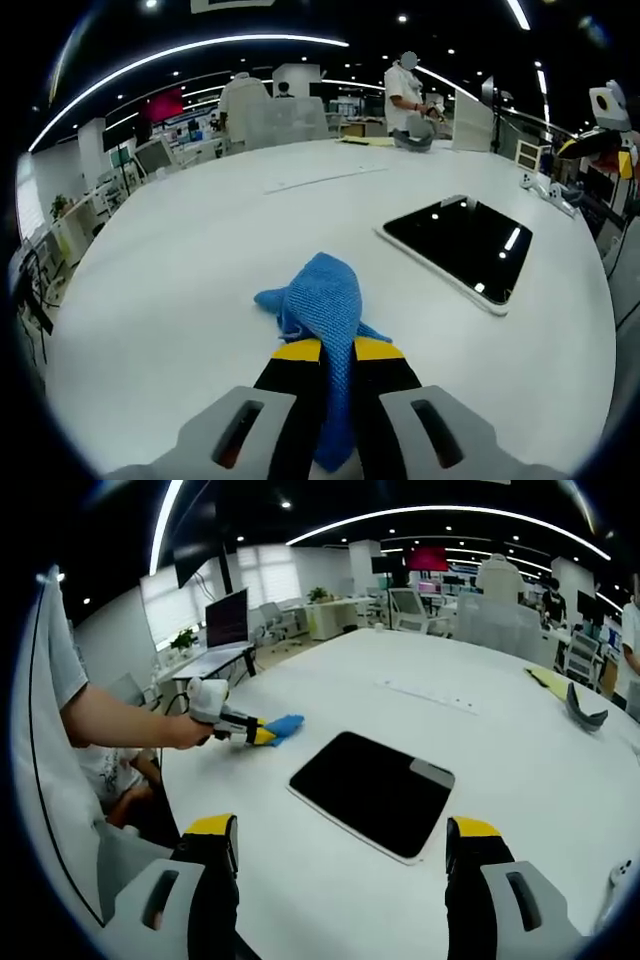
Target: Wipe the mirror surface with the cleaning cloth until all visible marks leave the cleaned area.
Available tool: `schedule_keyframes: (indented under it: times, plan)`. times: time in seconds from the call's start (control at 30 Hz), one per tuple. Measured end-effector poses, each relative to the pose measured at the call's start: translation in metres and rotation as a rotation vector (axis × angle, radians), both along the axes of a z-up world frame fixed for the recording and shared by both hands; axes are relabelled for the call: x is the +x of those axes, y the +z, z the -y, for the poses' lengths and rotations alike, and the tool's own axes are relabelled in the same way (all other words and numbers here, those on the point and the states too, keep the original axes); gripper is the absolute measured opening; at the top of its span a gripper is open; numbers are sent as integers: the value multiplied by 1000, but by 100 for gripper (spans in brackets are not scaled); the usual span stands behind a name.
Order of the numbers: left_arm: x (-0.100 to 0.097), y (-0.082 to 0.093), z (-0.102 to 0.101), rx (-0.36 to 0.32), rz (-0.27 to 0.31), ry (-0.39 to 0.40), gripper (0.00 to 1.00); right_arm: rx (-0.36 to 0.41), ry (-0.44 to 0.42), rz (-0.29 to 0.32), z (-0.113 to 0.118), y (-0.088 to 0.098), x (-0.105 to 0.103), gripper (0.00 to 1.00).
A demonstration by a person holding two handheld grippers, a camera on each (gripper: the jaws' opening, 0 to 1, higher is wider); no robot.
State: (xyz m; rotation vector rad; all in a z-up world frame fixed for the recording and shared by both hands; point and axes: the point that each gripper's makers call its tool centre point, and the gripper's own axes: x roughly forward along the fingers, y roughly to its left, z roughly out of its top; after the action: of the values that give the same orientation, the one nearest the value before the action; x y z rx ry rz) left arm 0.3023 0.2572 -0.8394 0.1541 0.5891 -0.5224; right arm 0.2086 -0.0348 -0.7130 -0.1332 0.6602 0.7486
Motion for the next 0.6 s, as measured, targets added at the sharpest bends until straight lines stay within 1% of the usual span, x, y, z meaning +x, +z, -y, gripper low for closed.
schedule_keyframes:
  times: [0.2, 0.33, 0.43, 0.53, 0.6]
  plan:
    - [1, 0, -1, -5, -14, 30, 6, 8, 0, -6, -1, -3, 0, 85]
    - [4, 3, -2, -29, -24, 79, 5, 13, 2, -9, -1, -5, 1, 85]
    - [7, 9, -6, -5, -9, 101, 5, 21, 2, -11, 0, -6, 2, 85]
    - [9, 18, -6, -10, 3, 111, 5, 24, 3, -14, 1, -8, 3, 85]
    - [11, 27, -5, -33, 16, 123, 5, 29, 0, -10, 1, -8, 4, 85]
